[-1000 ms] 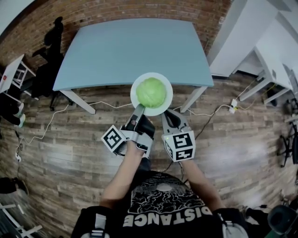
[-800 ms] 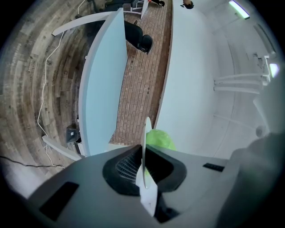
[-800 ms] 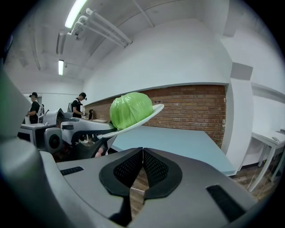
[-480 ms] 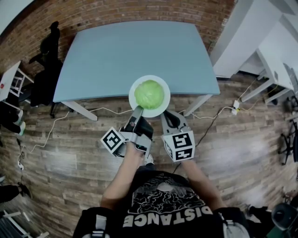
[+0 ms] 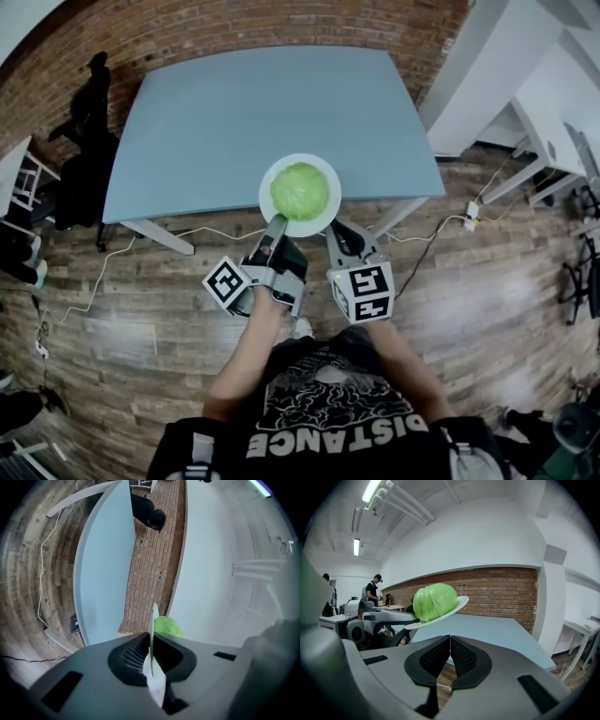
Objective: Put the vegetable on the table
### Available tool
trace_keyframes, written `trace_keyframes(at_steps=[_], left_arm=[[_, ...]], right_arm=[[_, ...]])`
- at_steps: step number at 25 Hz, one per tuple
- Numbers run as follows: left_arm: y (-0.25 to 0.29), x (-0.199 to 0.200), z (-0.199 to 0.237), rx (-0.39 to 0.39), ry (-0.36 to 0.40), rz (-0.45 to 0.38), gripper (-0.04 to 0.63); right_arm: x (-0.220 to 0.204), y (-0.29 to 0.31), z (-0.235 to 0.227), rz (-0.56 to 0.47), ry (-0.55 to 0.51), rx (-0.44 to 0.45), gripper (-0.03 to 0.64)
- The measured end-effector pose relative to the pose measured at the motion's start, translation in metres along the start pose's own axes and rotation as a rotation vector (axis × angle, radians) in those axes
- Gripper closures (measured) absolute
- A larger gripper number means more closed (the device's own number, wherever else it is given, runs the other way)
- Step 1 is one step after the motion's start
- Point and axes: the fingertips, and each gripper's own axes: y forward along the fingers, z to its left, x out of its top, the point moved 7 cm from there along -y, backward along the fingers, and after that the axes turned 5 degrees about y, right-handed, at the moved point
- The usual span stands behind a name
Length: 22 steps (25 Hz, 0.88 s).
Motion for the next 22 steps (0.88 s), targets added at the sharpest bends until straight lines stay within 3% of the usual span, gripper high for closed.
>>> trace_keyframes(at_steps=[12, 22], left_arm=[[0.025, 0.009, 0.006, 0.009, 0.024, 0.004, 0.577], [0.077, 0.014, 0.018, 0.011, 0.031, -0.013, 0.577]], right_arm=[[0.003, 0.021, -0.017, -0.014, 0.016, -0.002, 0.607], [0.014, 0.058, -0.060, -0.016, 0.014, 0.021, 0.607]])
